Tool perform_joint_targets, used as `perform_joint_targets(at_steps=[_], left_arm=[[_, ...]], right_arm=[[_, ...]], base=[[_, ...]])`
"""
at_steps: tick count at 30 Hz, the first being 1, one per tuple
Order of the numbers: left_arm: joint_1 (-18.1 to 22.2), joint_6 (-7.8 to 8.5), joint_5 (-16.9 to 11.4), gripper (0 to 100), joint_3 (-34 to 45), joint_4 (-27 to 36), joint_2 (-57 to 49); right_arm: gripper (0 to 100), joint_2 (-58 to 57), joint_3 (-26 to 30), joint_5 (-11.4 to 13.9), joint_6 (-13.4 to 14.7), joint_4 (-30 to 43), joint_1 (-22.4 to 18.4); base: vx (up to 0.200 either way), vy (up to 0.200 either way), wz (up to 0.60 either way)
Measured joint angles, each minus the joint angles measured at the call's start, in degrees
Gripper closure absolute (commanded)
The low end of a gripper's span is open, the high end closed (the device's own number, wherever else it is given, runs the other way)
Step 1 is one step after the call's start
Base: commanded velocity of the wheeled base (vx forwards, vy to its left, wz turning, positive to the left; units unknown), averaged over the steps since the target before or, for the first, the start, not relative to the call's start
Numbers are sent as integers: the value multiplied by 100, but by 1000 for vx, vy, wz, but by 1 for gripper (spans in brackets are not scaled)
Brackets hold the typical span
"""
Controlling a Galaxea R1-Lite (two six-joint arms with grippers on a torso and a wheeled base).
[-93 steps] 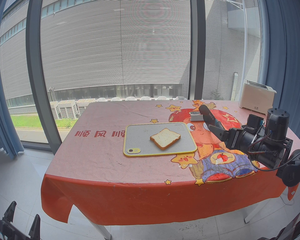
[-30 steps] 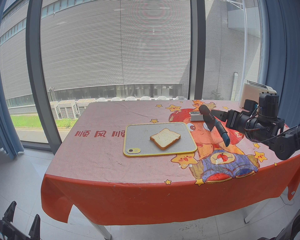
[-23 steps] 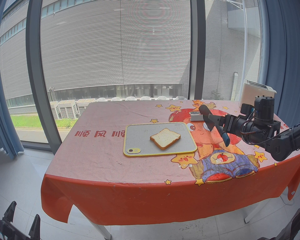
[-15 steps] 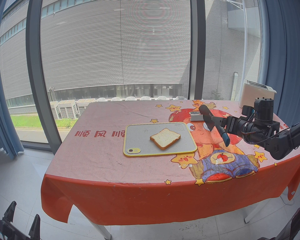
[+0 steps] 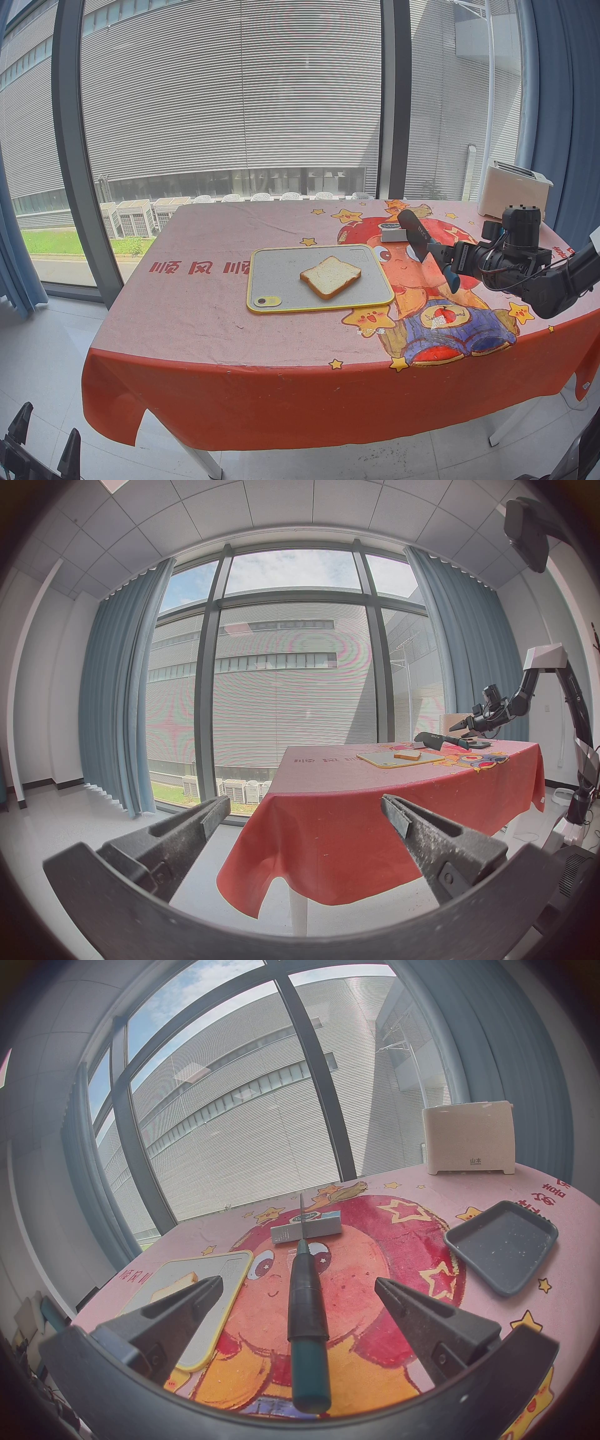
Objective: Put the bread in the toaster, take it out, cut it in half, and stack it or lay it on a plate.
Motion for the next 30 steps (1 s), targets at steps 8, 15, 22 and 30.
perform_joint_targets(at_steps=[8,15,22,30], left_arm=[[0,0,0,0,0,0,0],[0,0,0,0,0,0,0],[0,0,0,0,0,0,0],[0,0,-2,0,0,0,0]], right_arm=[[0,243,23,-28,16,-443,35],[0,389,12,-37,24,-462,44],[0,479,1,-44,24,-464,94],[0,518,1,-57,43,-464,100]], base=[[0,0,0],[0,0,0],[0,0,0],[0,0,0]])
